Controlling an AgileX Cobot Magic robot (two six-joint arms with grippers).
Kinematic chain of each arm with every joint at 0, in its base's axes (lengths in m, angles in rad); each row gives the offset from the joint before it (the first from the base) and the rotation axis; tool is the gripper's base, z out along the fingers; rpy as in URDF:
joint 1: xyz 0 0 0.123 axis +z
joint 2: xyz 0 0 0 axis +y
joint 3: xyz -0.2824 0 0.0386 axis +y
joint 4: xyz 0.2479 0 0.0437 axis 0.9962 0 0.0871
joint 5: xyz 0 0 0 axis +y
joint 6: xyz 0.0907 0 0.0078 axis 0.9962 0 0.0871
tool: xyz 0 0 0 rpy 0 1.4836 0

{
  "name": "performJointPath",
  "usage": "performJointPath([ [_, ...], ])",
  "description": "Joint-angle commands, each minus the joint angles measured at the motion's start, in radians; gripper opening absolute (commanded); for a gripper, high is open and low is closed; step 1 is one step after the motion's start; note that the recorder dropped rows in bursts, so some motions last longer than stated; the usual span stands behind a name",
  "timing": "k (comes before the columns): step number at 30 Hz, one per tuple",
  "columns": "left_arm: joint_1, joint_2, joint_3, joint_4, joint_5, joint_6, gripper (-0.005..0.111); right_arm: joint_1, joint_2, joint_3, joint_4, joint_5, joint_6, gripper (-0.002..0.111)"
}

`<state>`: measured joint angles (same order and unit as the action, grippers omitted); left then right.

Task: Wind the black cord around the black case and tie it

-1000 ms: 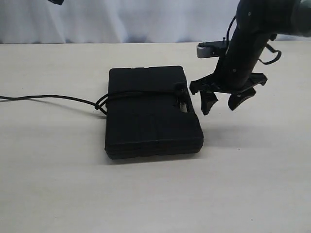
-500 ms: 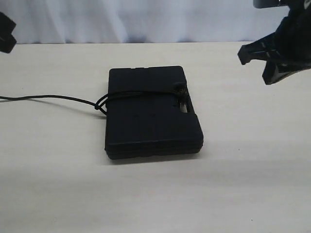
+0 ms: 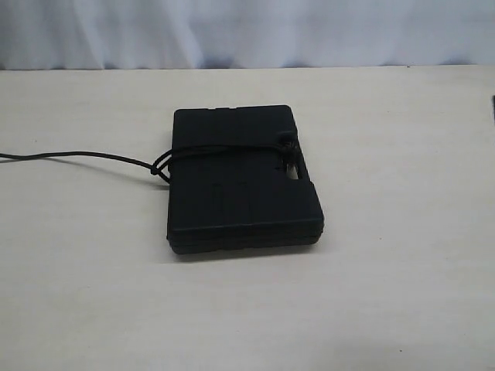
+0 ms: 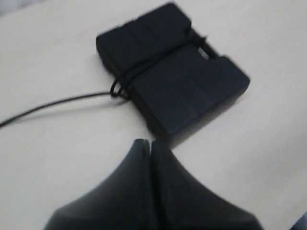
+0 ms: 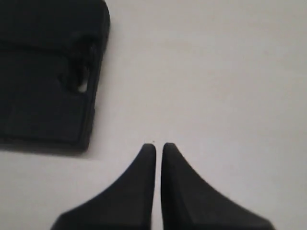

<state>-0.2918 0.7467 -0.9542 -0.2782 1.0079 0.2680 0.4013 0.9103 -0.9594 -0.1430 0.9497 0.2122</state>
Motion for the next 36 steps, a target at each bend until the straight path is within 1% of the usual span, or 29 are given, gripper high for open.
performJointPath([
  [1, -0.005, -0.227, 0.17, -0.207, -0.3, 0.167, 0.0, -0.004, -0.225, 0.159, -0.054, -0.308, 0.005, 0.004],
  [3, -0.005, -0.281, 0.251, -0.302, -0.451, 0.215, 0.0, -0.004, -0.311, 0.246, -0.142, -0.45, 0.005, 0.004],
  [6, -0.005, -0.318, 0.363, -0.447, -0.716, 0.223, 0.0, -0.004, -0.403, 0.381, -0.275, -0.655, 0.005, 0.004],
  [7, -0.005, -0.318, 0.393, -0.489, -0.777, 0.223, 0.0, -0.004, -0.421, 0.422, -0.3, -0.714, 0.005, 0.004],
  [9, -0.005, -0.318, 0.424, -0.51, -0.831, 0.223, 0.0, -0.004, -0.451, 0.482, -0.29, -0.766, 0.005, 0.004],
  [16, -0.005, -0.318, 0.431, -0.52, -0.841, 0.223, 0.0, -0.004, -0.51, 0.569, -0.165, -0.736, 0.005, 0.004],
  [24, -0.005, -0.318, 0.431, -0.52, -0.839, 0.225, 0.0, -0.001, -0.523, 0.573, -0.156, -0.734, 0.005, 0.004],
  [26, -0.005, -0.318, 0.431, -0.52, -0.837, 0.225, 0.0, -0.006, -0.55, 0.603, -0.156, -0.787, 0.005, 0.004],
  [30, -0.005, -0.318, 0.431, -0.52, -0.832, 0.225, 0.0, -0.047, -0.644, 0.725, -0.156, -0.924, 0.005, 0.004],
  [36, -0.005, -0.318, 0.431, -0.52, -0.829, 0.225, 0.0, -0.187, -0.832, 0.933, -0.156, -0.932, 0.012, 0.004],
])
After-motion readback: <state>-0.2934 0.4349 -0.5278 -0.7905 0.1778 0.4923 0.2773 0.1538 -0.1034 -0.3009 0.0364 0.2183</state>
